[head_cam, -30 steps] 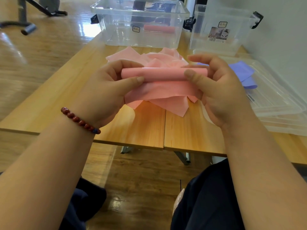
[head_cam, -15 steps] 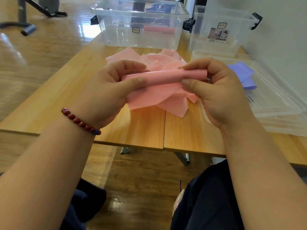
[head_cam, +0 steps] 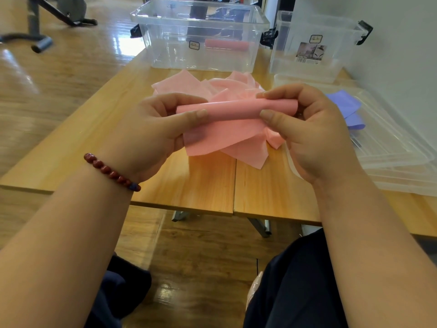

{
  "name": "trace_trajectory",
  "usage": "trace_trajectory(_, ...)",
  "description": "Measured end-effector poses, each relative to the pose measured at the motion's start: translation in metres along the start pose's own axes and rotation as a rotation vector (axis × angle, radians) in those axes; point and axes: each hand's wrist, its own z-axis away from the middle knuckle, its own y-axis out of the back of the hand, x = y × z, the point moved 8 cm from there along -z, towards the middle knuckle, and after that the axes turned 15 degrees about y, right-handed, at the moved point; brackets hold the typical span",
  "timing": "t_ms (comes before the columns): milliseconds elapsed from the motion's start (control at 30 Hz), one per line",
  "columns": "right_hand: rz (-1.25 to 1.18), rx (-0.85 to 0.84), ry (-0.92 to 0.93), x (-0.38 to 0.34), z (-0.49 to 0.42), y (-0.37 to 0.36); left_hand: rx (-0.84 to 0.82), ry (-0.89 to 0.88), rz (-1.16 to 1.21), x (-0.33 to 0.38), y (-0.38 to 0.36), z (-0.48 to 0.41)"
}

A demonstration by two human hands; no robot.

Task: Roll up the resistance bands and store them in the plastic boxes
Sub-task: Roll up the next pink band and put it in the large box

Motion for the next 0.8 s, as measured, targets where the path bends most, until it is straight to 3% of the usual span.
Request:
trace_trajectory(200,-0.023,0.037,-0.019,-0.003,0.000,0.000,0.045,-0.061,0.010,0.010,0.006,0.000)
trace_trajectory(567,0.100,0.072,0.106,-0.031,-0.015,0.003,0.070,-0.096,0.038,0.034,0.006,0.001)
trace_trajectory(800,0.003,0.107,0.096,-0.039,-0.038,0.010,0.002,-0.100,0.143,0.056,0.001,-0.014)
